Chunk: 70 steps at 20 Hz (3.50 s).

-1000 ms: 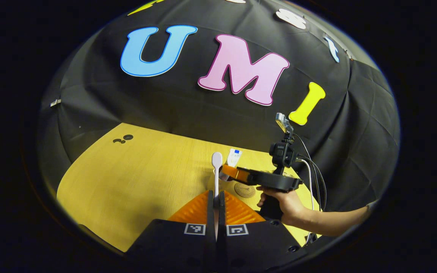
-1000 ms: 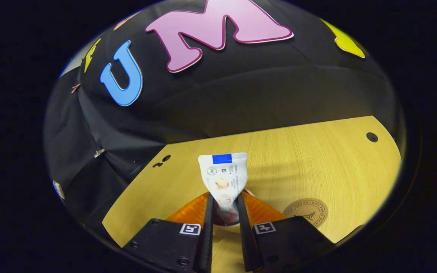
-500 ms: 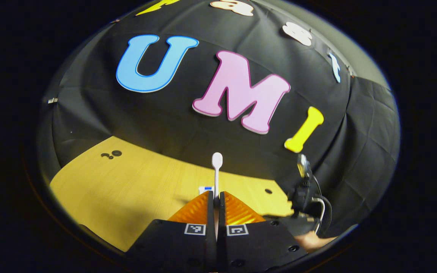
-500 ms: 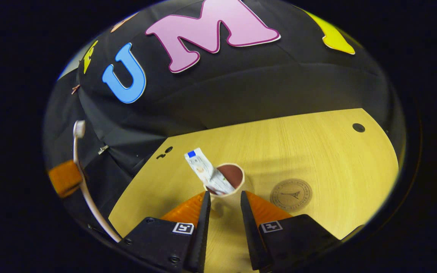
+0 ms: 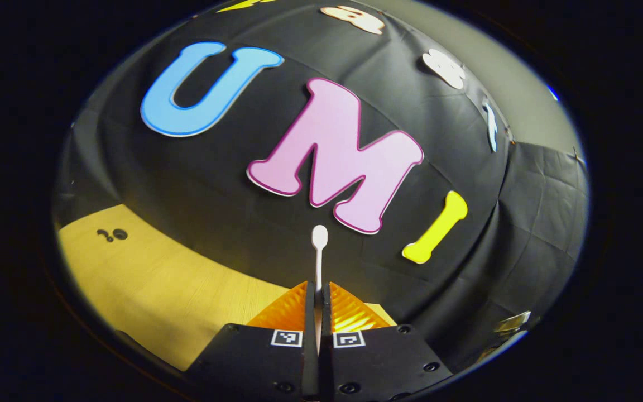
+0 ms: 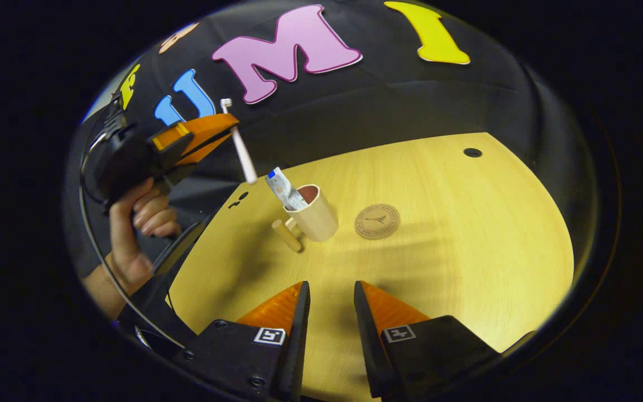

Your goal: Put the toothbrush and toothpaste on the desktop into the cup, then pick up the cup and place it on the coaster on the desktop.

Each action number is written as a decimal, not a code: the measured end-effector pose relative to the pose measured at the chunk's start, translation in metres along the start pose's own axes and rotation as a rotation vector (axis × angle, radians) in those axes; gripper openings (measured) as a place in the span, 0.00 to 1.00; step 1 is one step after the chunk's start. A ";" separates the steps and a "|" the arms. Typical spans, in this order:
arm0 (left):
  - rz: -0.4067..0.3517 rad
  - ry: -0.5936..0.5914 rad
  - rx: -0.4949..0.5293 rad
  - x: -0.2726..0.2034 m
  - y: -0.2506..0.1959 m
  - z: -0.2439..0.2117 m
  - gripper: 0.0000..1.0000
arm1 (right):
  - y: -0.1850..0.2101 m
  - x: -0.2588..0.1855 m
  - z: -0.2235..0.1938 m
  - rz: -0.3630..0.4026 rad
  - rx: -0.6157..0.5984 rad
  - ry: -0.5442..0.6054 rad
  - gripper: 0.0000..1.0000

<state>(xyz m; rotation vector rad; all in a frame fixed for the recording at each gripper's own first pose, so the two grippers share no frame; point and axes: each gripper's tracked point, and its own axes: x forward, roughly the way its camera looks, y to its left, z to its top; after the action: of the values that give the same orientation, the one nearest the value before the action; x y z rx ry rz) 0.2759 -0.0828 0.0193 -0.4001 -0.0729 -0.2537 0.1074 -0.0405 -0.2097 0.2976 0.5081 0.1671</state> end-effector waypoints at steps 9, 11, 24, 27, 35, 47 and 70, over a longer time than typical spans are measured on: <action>0.043 0.077 0.281 0.067 0.008 -0.062 0.06 | -0.041 -0.063 -0.017 -0.100 0.094 -0.037 0.48; 0.056 0.080 0.316 0.072 0.011 -0.068 0.06 | -0.045 -0.069 -0.020 -0.106 0.102 -0.039 0.48; 0.078 0.152 0.297 0.057 0.022 -0.092 0.10 | -0.052 -0.073 -0.022 -0.131 0.102 -0.043 0.48; 0.061 0.161 0.265 0.045 0.016 -0.091 0.12 | -0.051 -0.073 -0.023 -0.128 0.106 -0.042 0.48; 0.042 0.223 0.283 -0.022 0.015 -0.080 0.49 | -0.049 -0.072 -0.024 -0.112 0.103 -0.042 0.48; 0.102 0.645 0.375 -0.071 0.065 -0.158 0.73 | -0.065 -0.073 -0.027 -0.135 0.143 -0.035 0.48; 0.234 1.196 0.393 -0.036 0.112 -0.256 0.42 | -0.092 -0.087 -0.042 -0.199 0.206 -0.020 0.48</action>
<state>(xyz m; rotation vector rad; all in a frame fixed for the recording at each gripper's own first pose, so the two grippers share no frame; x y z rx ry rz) 0.2752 -0.0758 -0.2618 0.1800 1.0780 -0.2079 0.0188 -0.1372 -0.2344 0.4465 0.5326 -0.0825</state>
